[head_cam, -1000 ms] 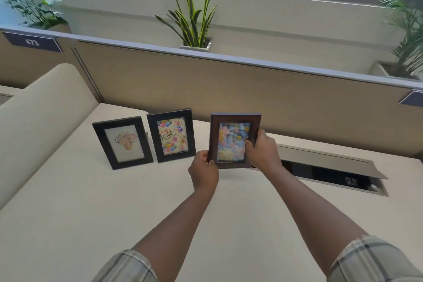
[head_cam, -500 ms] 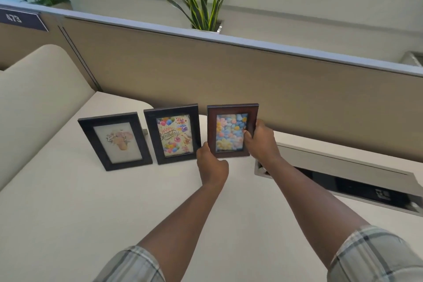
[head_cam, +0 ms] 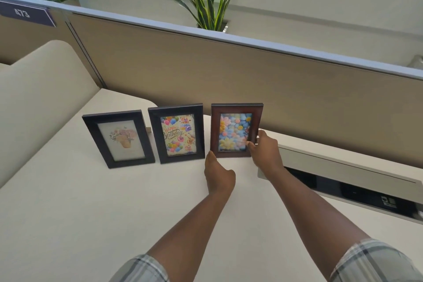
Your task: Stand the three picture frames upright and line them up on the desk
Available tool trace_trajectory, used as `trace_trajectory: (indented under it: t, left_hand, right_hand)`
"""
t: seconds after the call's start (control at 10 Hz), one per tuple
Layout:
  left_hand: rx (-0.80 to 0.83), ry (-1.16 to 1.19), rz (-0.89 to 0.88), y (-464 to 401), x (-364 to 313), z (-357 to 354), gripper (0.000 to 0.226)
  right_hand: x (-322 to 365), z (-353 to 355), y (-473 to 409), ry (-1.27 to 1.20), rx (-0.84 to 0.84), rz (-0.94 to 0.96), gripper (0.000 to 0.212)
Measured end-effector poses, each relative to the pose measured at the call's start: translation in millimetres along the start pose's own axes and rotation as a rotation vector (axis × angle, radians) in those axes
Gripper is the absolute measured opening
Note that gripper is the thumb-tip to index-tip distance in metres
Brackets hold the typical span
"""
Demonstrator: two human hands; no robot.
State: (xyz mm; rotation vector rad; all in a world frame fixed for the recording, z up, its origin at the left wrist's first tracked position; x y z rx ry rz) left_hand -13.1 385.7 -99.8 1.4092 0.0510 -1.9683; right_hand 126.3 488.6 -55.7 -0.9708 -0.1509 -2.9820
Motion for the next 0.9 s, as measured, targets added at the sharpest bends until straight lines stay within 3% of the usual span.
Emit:
trace_trajectory:
  t: [0.9]
  left_hand:
    - [-0.006,-0.012,0.018,7.3,-3.1,5.1,0.083]
  right_hand:
    - [4.0,-1.5,3.4,0.033,0.015,-0.012,0.04]
Point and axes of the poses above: each hand's wrist, its own y-axis away from the middle knuckle, its own z-axis out of the back of the hand, x = y × z, the point moved 7 cm from there along -y, towards the middle knuckle, and after that the axes turned 4 degrees about y, right-handed, at the moved point
